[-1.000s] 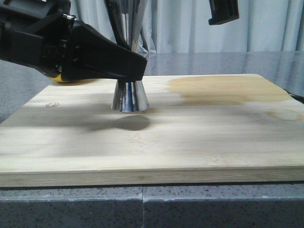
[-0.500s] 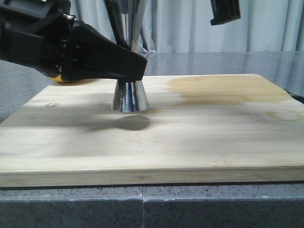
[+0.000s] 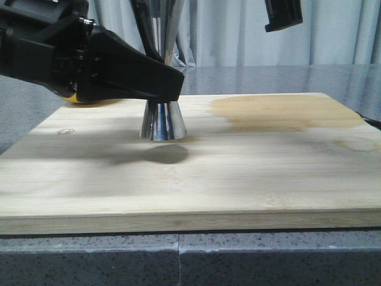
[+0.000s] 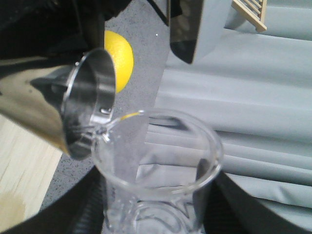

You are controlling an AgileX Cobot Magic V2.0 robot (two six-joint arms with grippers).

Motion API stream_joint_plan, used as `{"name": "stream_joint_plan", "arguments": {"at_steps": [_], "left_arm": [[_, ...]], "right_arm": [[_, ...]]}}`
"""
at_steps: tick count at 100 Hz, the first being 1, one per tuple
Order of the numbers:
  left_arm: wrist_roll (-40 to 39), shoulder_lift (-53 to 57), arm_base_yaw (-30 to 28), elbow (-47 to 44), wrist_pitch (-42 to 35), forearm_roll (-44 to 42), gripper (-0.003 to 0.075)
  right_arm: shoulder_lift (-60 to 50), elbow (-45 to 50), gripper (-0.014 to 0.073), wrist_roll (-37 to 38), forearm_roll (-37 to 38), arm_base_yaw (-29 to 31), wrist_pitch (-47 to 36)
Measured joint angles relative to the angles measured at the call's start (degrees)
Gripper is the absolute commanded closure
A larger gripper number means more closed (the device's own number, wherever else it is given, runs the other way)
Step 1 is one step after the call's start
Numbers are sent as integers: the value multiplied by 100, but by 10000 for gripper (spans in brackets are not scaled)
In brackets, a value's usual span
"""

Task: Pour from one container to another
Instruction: 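Pour the clear liquid from the beaker into the jigger's upper cup, then tilt the beaker upright and lift it away with the right gripper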

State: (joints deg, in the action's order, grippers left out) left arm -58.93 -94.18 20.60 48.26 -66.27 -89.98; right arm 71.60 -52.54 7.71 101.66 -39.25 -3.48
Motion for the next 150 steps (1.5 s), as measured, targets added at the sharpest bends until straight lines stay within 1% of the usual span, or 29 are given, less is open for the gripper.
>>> {"name": "stream_joint_plan", "arguments": {"at_steps": [62, 85, 113, 125, 150], "left_arm": [[-11, 0, 0, 0, 0, 0, 618], [-11, 0, 0, 0, 0, 0, 618], [-11, 0, 0, 0, 0, 0, 618], [-11, 0, 0, 0, 0, 0, 618], [-11, 0, 0, 0, 0, 0, 618]], "right_arm": [[0, 0, 335, 0, 22, 0, 0], [0, 0, 335, 122, -236, 0, 48], [0, 0, 335, 151, -1038, 0, 136], [0, 0, 335, 160, -1636, 0, 172], [0, 0, 335, 160, -3123, 0, 299]]}}
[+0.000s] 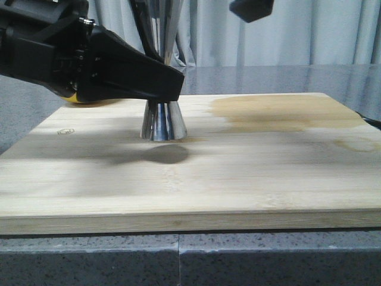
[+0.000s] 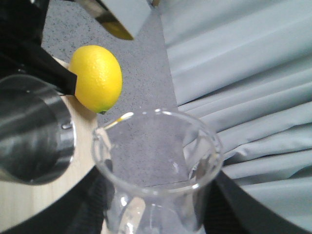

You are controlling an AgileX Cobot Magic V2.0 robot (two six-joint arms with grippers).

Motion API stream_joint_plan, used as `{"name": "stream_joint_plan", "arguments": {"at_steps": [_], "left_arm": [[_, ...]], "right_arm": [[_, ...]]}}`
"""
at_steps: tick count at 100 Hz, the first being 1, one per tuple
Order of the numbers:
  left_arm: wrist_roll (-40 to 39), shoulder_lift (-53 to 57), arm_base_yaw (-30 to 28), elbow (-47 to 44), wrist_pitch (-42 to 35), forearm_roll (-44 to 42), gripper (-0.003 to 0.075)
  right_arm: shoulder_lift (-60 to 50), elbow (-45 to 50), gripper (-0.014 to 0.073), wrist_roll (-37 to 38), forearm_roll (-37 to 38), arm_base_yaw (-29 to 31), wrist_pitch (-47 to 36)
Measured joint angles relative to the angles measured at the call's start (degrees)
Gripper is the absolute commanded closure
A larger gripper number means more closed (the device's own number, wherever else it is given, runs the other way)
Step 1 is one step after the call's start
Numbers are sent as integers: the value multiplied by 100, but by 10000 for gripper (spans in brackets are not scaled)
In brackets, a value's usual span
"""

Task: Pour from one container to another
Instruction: 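Tilt the beaker upright and lift it away with the right gripper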

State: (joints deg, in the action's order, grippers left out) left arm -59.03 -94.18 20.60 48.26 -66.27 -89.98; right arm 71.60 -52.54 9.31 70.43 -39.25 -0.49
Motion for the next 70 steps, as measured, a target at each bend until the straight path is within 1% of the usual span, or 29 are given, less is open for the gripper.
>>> {"name": "stream_joint_plan", "arguments": {"at_steps": [12, 22, 34, 43, 52, 70], "left_arm": [[0, 0, 0, 0, 0, 0, 618], [0, 0, 0, 0, 0, 0, 618], [0, 0, 0, 0, 0, 0, 618], [0, 0, 0, 0, 0, 0, 618], [0, 0, 0, 0, 0, 0, 618], [0, 0, 0, 0, 0, 0, 618]], "right_arm": [[0, 0, 335, 4, -667, 14, 49], [0, -10, 335, 4, -1342, 158, 49], [0, -10, 335, 4, -2293, 483, -128], [0, -10, 335, 13, -2861, 765, -311], [0, -10, 335, 13, -3259, 1050, -485], [0, -22, 335, 13, -3627, 1544, -625]]}}
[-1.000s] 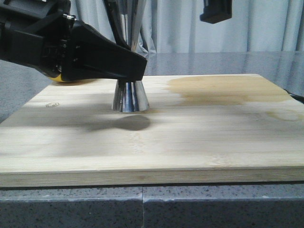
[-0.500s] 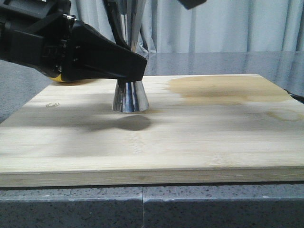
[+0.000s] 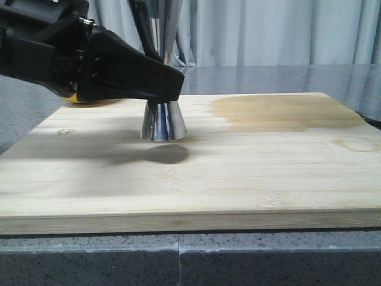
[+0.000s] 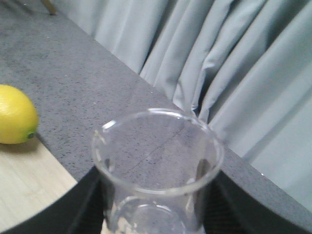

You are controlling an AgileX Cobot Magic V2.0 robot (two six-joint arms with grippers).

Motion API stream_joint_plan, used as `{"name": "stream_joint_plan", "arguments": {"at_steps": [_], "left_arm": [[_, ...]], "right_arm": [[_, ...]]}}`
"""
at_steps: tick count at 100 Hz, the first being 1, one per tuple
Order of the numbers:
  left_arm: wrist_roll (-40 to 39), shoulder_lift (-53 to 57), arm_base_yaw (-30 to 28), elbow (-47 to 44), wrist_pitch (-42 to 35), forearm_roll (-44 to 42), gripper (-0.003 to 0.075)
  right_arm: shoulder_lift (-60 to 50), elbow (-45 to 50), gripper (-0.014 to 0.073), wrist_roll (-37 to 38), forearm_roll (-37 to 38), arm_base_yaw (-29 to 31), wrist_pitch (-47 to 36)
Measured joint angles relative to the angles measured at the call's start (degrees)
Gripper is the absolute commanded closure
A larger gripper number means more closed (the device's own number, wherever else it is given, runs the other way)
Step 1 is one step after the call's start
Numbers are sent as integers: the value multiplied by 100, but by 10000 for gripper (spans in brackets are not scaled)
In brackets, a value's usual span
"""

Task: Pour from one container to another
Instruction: 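Tilt the beaker upright and lift it away with the right gripper, then lower the beaker onto the board's far corner with the right gripper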

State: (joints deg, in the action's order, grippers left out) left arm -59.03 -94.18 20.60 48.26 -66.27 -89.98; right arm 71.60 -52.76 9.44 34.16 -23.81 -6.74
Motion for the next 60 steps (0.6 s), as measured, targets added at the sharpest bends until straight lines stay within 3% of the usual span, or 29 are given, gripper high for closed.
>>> {"name": "stream_joint_plan", "arguments": {"at_steps": [26, 60], "left_arm": [[-10, 0, 0, 0, 0, -9, 618], [-10, 0, 0, 0, 0, -9, 618]], "right_arm": [[81, 99, 335, 0, -531, 629, -448], [780, 551, 335, 0, -593, 724, -1219]]}}
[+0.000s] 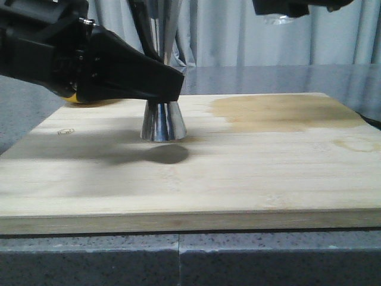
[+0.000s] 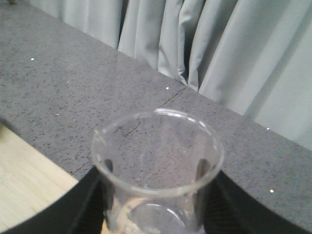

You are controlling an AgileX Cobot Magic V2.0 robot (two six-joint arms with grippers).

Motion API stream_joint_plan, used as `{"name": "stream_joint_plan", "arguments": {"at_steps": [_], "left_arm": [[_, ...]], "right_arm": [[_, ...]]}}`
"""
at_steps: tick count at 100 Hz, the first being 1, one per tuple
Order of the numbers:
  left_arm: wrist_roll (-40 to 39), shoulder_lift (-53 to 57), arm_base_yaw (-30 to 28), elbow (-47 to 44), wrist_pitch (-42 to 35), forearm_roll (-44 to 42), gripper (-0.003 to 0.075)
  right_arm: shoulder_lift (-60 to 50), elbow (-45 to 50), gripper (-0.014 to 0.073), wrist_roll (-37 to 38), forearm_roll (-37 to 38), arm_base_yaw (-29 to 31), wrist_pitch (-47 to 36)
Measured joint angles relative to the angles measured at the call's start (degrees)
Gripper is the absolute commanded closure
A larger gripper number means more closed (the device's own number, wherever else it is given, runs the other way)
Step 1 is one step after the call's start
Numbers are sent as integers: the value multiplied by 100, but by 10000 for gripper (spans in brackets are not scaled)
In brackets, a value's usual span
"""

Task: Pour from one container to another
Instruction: 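Lower the beaker onto the board's far corner with the right gripper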

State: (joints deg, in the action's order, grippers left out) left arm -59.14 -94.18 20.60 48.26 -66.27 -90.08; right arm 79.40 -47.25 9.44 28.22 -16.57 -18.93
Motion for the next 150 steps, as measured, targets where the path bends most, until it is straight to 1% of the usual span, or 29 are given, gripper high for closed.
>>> {"name": "stream_joint_plan", "arguments": {"at_steps": [16, 27, 50, 62, 82, 111, 150], "left_arm": [[0, 0, 0, 0, 0, 0, 618], [0, 0, 0, 0, 0, 0, 618], [0, 0, 0, 0, 0, 0, 618], [0, 0, 0, 0, 0, 0, 618], [0, 0, 0, 0, 0, -3, 618], [0, 0, 0, 0, 0, -3, 618], [0, 0, 0, 0, 0, -3, 618]], "right_arm": [[252, 206, 335, 0, -9, 14, -401], [352, 479, 335, 0, -29, 165, -1031], [357, 1160, 335, 98, -118, 636, -2078], [395, 1480, 335, 102, -133, 734, -2592], [627, 1740, 335, 111, -133, 737, -3052], [1225, 1740, 335, 111, -133, 790, -3650], [1723, 1740, 335, -136, -202, 848, -4086]]}}
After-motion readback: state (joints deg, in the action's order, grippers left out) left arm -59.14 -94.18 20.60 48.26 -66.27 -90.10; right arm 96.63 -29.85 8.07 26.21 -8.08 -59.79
